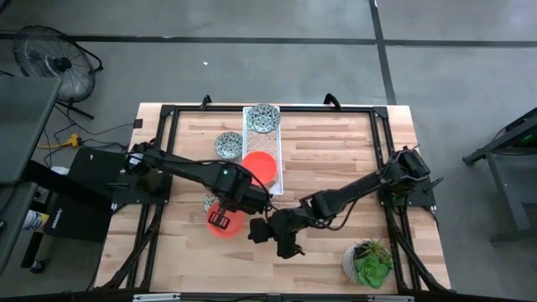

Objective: Pick & Place Mini bowls
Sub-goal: Stack the orange bowl on the orange bowls on the shelf

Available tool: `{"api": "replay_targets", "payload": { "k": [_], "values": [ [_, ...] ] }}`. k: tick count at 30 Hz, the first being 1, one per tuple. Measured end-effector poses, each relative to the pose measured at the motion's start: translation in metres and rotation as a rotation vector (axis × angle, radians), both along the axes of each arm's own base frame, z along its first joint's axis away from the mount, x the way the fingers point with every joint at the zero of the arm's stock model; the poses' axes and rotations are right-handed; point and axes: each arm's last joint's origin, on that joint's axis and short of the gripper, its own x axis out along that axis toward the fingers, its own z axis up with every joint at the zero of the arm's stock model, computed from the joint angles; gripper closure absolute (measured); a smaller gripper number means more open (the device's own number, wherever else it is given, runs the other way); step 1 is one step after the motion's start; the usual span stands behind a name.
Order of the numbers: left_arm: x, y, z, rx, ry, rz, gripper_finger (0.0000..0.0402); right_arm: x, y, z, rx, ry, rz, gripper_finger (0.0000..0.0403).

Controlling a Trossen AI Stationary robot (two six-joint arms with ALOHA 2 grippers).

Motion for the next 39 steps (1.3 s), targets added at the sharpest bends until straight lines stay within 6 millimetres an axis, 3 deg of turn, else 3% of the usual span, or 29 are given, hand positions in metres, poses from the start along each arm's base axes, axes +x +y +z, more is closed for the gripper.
{"api": "replay_targets", "payload": {
  "k": [10,17,24,28,32,39],
  "values": [
    [0.001,0.003,0.001,0.086,-0.031,0.017,0.0401,-0.007,0.006,0.000,-0.053,0.009,-0.138,0.0261],
    [0.005,0.003,0.001,0.107,-0.088,0.089,0.0401,-0.021,0.031,0.003,0.117,-0.026,-0.410,0.0261],
    [0.012,0.003,0.015,0.143,-0.224,0.110,0.0401,-0.044,0.066,0.008,0.269,-0.139,-0.629,0.0261],
    [0.010,0.001,0.028,0.177,-0.274,0.112,0.0401,-0.062,0.082,0.010,0.230,-0.253,-0.776,0.0261],
    [0.000,0.001,0.057,0.170,-0.339,0.110,0.0401,-0.077,0.088,0.014,0.286,-0.271,-0.839,0.0261],
    [-0.007,0.015,0.094,0.194,-0.449,0.115,0.0401,-0.091,0.078,0.013,0.478,-0.205,-0.987,0.0261]
  ]
}}
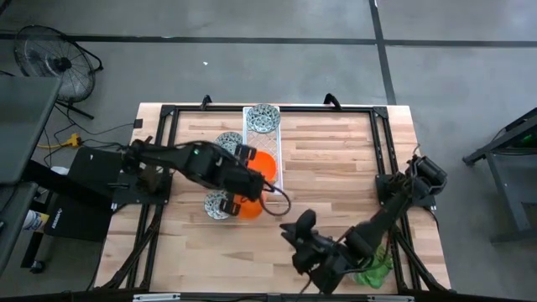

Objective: Pick & Place Mini bowls
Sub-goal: Stack the orange bowl on the orange bowls on the shelf

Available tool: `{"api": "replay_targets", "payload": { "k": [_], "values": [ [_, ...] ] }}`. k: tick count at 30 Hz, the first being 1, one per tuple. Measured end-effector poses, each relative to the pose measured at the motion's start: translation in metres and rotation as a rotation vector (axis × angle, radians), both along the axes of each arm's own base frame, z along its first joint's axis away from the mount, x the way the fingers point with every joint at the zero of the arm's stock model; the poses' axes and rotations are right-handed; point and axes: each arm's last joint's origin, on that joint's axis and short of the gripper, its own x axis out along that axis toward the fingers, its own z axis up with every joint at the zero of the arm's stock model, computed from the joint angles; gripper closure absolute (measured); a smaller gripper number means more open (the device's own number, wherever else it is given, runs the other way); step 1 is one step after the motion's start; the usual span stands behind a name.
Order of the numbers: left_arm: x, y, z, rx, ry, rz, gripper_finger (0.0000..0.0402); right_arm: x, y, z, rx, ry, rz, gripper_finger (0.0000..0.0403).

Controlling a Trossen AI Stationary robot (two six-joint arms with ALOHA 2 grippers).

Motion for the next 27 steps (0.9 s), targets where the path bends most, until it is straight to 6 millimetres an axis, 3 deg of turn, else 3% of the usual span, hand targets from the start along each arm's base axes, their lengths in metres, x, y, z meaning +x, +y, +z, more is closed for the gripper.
{"api": "replay_targets", "payload": {
  "k": [4,9,14,20,27],
  "values": [
    [0.001,0.018,0.012,0.009,-0.032,-0.001,0.0401,-0.004,-0.013,-0.008,0.061,0.027,-0.112,0.0261],
    [0.005,0.047,0.012,-0.016,-0.002,0.000,0.0401,-0.013,-0.028,-0.017,0.143,0.130,-0.214,0.0261],
    [0.007,0.076,0.011,-0.017,0.020,0.006,0.0401,-0.033,-0.042,-0.014,0.169,0.069,-0.297,0.0269],
    [0.006,0.104,0.011,-0.058,0.033,0.011,0.0401,-0.069,-0.072,-0.010,0.307,-0.032,-0.332,0.0310],
    [0.005,0.123,0.010,-0.136,0.031,0.000,0.0401,-0.117,-0.113,-0.014,0.495,-0.190,-0.304,0.0394]
  ]
}}
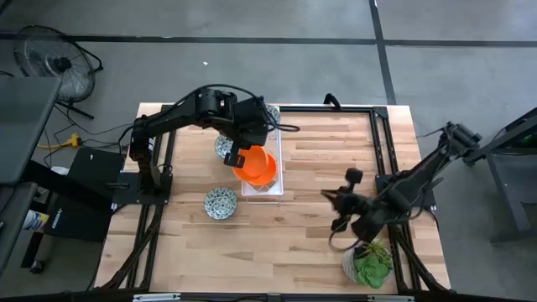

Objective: Pick & Place Mini bowls
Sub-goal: Stack the orange bowl on the orange bowls on the shelf

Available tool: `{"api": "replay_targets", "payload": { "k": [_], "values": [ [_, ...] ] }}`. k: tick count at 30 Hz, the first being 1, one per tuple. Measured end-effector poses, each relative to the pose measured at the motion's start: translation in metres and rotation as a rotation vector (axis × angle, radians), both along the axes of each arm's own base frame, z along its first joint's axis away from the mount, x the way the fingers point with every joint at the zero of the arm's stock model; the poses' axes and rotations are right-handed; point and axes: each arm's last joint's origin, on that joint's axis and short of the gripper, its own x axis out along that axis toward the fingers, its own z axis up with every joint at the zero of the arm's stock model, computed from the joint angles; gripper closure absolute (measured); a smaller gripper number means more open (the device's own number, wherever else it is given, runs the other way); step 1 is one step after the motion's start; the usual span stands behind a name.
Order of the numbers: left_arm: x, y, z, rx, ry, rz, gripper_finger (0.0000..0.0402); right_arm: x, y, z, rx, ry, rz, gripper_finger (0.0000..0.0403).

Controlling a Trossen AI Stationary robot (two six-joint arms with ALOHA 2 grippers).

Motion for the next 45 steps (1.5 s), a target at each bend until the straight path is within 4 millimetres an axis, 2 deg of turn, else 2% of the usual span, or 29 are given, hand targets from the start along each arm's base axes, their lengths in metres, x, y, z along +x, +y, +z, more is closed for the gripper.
{"api": "replay_targets", "payload": {
  "k": [7,14,22,29,42,45],
  "values": [
    [0.005,0.000,0.002,-0.054,-0.056,-0.037,0.0401,-0.039,-0.033,-0.014,0.142,-0.200,-0.009,0.0401],
    [0.024,0.004,-0.021,-0.096,0.034,-0.036,0.0401,-0.055,-0.047,-0.031,0.195,-0.292,0.021,0.0402],
    [0.033,0.019,-0.038,-0.097,0.105,-0.014,0.0401,-0.053,-0.053,-0.044,0.209,-0.274,0.023,0.0403],
    [0.028,0.035,-0.035,-0.129,0.087,0.014,0.0401,-0.051,-0.057,-0.045,0.202,-0.256,0.022,0.0403],
    [0.041,0.038,-0.051,-0.229,0.117,-0.004,0.0401,-0.050,-0.058,-0.046,0.188,-0.240,0.033,0.0402],
    [0.039,0.038,-0.048,-0.227,0.109,-0.004,0.0401,-0.050,-0.058,-0.046,0.190,-0.239,0.035,0.0402]
  ]
}}
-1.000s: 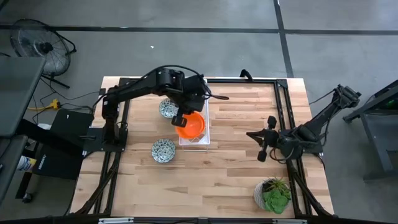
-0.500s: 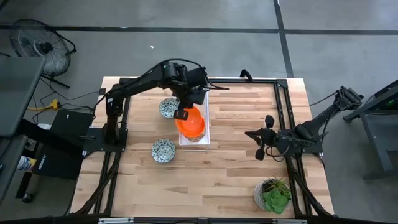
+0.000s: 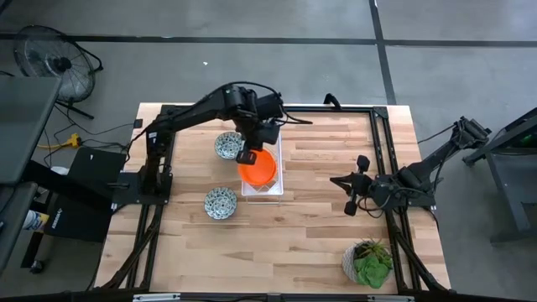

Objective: Pick & Place Mini bowls
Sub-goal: Stack the orange bowl on the orange bowls on the shelf

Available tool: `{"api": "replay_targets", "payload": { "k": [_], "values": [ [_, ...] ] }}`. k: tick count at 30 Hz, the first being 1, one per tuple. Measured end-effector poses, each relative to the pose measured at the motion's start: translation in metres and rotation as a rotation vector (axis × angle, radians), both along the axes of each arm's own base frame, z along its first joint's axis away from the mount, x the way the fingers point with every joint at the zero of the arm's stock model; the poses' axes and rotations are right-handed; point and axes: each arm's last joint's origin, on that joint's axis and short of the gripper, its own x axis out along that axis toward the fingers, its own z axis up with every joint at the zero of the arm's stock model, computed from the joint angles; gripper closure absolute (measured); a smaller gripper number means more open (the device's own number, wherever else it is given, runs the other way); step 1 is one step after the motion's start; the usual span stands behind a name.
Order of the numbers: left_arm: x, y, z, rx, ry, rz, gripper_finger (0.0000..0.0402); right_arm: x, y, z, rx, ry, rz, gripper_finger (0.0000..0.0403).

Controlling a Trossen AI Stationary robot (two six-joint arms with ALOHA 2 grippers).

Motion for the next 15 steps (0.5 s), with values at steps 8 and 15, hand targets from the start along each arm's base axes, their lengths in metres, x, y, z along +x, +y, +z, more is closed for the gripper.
{"api": "replay_targets", "payload": {
  "k": [8,15],
  "values": [
    [0.014,0.003,-0.018,-0.011,0.048,-0.006,0.0401,0.000,0.000,0.000,0.000,0.000,0.001,0.0402],
    [0.018,0.003,-0.024,-0.025,0.057,-0.035,0.0402,0.000,0.000,0.000,0.001,0.005,0.006,0.0402]
  ]
}}
